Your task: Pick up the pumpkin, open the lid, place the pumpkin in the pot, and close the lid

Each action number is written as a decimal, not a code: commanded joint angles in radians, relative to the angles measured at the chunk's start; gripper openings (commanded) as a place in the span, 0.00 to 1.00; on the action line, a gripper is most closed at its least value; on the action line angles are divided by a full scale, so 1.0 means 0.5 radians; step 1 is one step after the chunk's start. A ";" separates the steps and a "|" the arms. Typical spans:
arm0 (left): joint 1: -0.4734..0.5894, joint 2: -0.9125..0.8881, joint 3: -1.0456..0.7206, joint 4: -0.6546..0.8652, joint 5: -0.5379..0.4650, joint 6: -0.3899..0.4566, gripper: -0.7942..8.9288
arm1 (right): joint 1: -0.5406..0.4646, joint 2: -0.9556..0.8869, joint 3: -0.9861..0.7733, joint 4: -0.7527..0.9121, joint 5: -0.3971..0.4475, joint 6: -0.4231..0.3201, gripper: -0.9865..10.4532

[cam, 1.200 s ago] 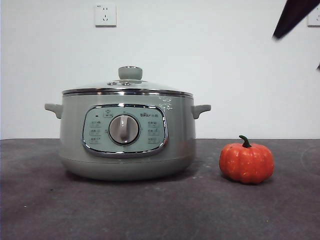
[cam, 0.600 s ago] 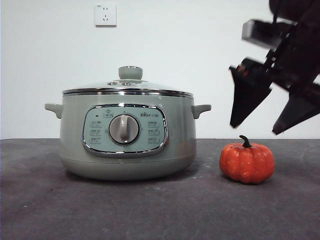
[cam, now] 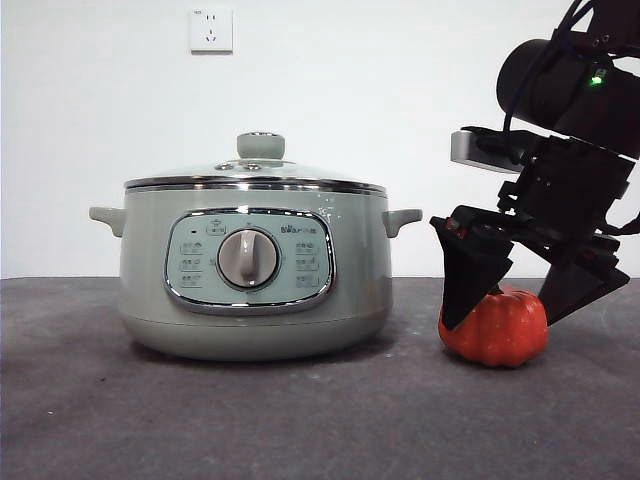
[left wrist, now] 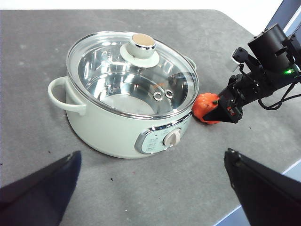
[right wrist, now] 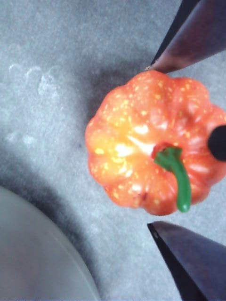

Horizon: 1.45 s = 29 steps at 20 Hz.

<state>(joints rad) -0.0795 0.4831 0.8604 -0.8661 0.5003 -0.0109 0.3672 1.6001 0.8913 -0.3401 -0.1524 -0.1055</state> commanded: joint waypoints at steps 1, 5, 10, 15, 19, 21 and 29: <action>0.005 -0.002 0.009 0.018 0.002 0.015 0.89 | 0.005 0.011 0.003 0.002 0.002 -0.014 0.18; 0.005 0.009 0.009 0.039 0.002 0.015 0.89 | 0.004 -0.018 0.003 -0.018 -0.003 0.040 0.08; -0.003 0.218 0.036 0.105 0.013 0.016 0.89 | 0.001 -0.346 0.004 -0.072 -0.002 0.114 0.08; -0.156 0.606 0.175 0.430 0.004 0.017 0.89 | 0.001 -0.854 0.004 -0.257 0.005 0.127 0.08; -0.349 1.028 0.353 0.679 -0.082 0.020 0.89 | 0.002 -1.207 0.004 -0.392 0.004 0.143 0.08; -0.439 1.243 0.455 0.775 -0.173 0.030 0.89 | 0.002 -1.339 0.004 -0.462 0.004 0.148 0.08; -0.649 1.961 0.896 0.922 -0.477 0.153 0.89 | 0.002 -1.579 0.004 -0.568 0.000 0.195 0.08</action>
<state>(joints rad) -0.4015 1.4548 1.3109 -0.4099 0.2676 0.0441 0.3664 0.8124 0.8921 -0.6289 -0.1535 -0.0204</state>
